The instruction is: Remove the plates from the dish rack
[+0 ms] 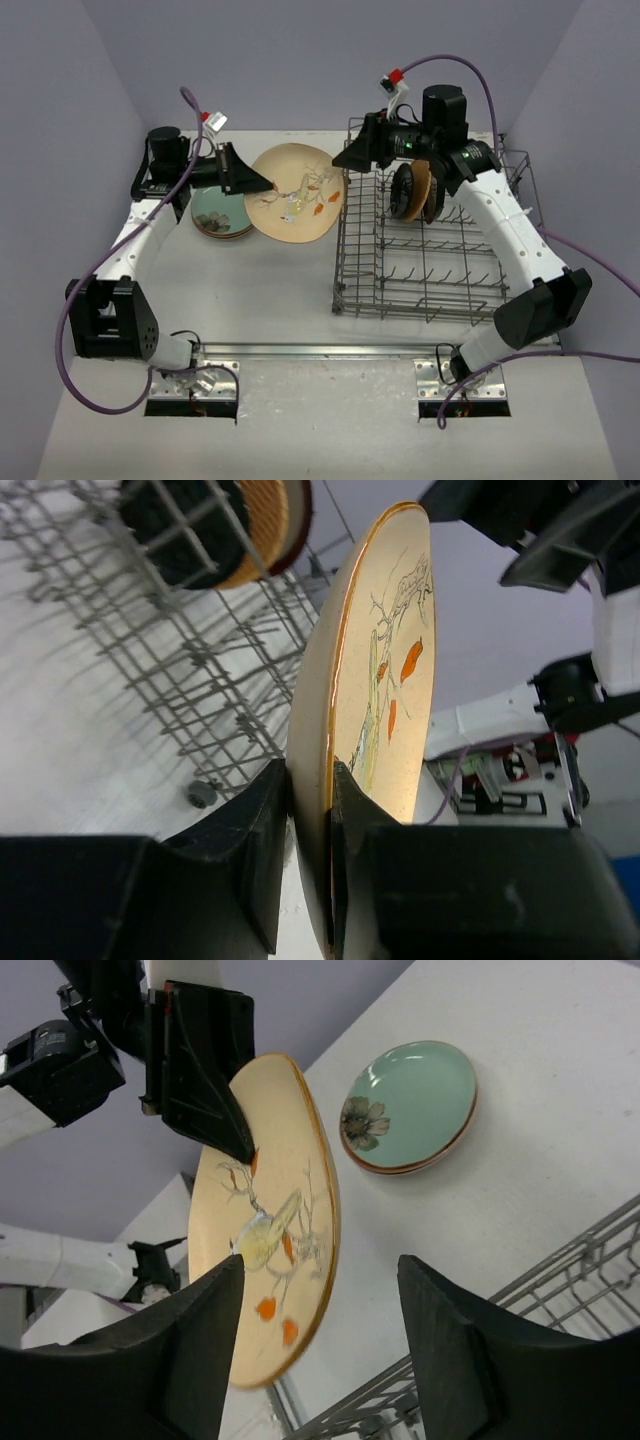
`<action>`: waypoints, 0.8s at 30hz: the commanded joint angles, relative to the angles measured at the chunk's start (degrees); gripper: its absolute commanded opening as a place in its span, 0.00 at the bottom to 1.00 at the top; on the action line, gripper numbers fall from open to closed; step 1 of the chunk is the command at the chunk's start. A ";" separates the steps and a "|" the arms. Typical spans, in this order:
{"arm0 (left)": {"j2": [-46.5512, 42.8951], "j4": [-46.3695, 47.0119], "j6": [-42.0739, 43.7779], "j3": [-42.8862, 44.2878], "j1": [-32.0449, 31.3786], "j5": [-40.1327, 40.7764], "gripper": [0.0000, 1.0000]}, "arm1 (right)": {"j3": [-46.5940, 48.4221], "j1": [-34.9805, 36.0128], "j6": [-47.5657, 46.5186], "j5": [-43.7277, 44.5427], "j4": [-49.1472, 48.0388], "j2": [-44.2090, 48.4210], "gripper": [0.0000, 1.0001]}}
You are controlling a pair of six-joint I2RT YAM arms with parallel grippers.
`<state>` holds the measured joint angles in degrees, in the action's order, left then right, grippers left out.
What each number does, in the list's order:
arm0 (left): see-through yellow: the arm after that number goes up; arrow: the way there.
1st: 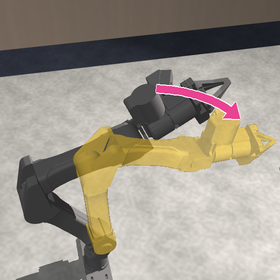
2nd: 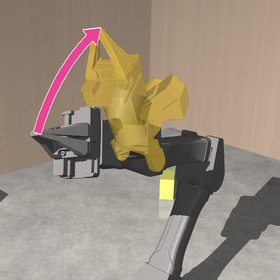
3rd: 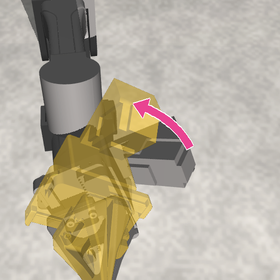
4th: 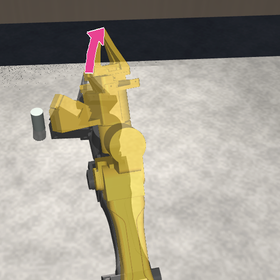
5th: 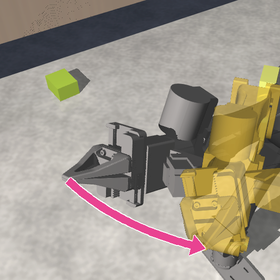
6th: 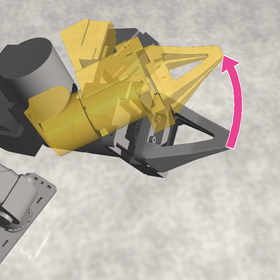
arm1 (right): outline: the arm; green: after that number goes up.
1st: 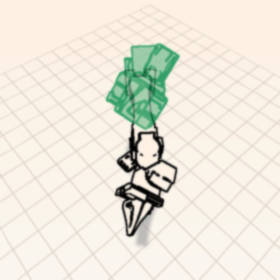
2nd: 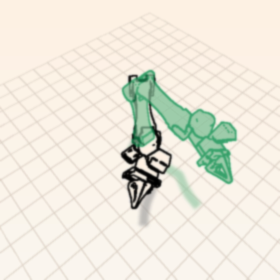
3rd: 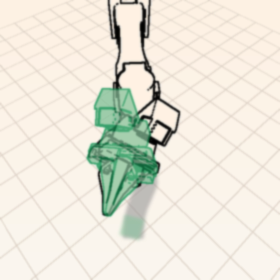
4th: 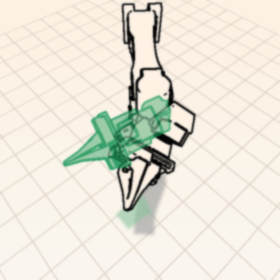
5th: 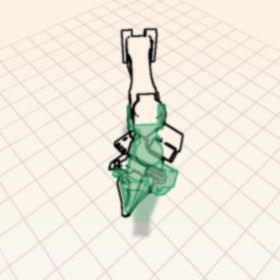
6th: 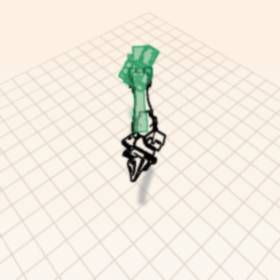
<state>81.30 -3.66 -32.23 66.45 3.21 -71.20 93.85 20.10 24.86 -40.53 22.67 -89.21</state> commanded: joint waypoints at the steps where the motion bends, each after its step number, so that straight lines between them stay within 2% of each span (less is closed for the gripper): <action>1: -0.54 7.55 -4.33 1.05 8.26 -4.44 0.00 | 3.27 -0.28 -0.77 11.48 -0.16 0.79 0.70; 2: -0.44 7.69 -4.33 1.05 9.41 -4.73 0.00 | 3.27 -0.32 -1.72 14.85 0.17 0.79 0.69; 4: -0.02 7.56 -4.19 1.26 11.91 -5.23 0.00 | 3.91 -0.25 -4.07 20.23 1.10 0.37 0.59; 6: 0.58 6.63 -3.67 1.64 14.23 -5.19 0.00 | 4.88 -0.24 -6.76 25.61 3.20 -1.20 0.35; 7: 1.41 3.31 -1.67 2.64 15.65 -4.38 0.00 | 6.84 -0.18 -8.52 28.56 5.00 -3.03 0.25; 9: 3.41 -5.68 4.06 5.51 17.89 -1.09 0.00 | 8.92 -0.24 -11.13 32.42 8.15 -6.57 0.11; 10: 3.79 -7.12 5.22 6.09 18.62 1.32 0.00 | 9.91 -0.24 -11.36 32.70 9.32 -7.11 0.10; 11: 6.12 -15.82 12.33 9.61 19.42 5.32 0.00 | 11.91 -0.24 -12.69 34.36 11.06 -10.44 0.07; 14: 8.72 -20.63 18.17 11.24 21.06 13.84 0.00 | 11.75 -0.24 -13.29 34.87 12.30 -13.32 0.06; 18: 12.22 -21.40 20.52 11.28 21.83 21.56 0.00 | 9.48 -0.24 -12.74 33.82 10.30 -12.49 0.08; 24: 19.20 -21.54 21.84 13.05 21.86 25.11 0.00 | 9.05 -0.26 -13.86 33.69 10.82 -9.46 0.13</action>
<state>98.29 -26.21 -11.84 74.77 25.12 -45.54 102.21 19.90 12.78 -7.80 35.28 -103.70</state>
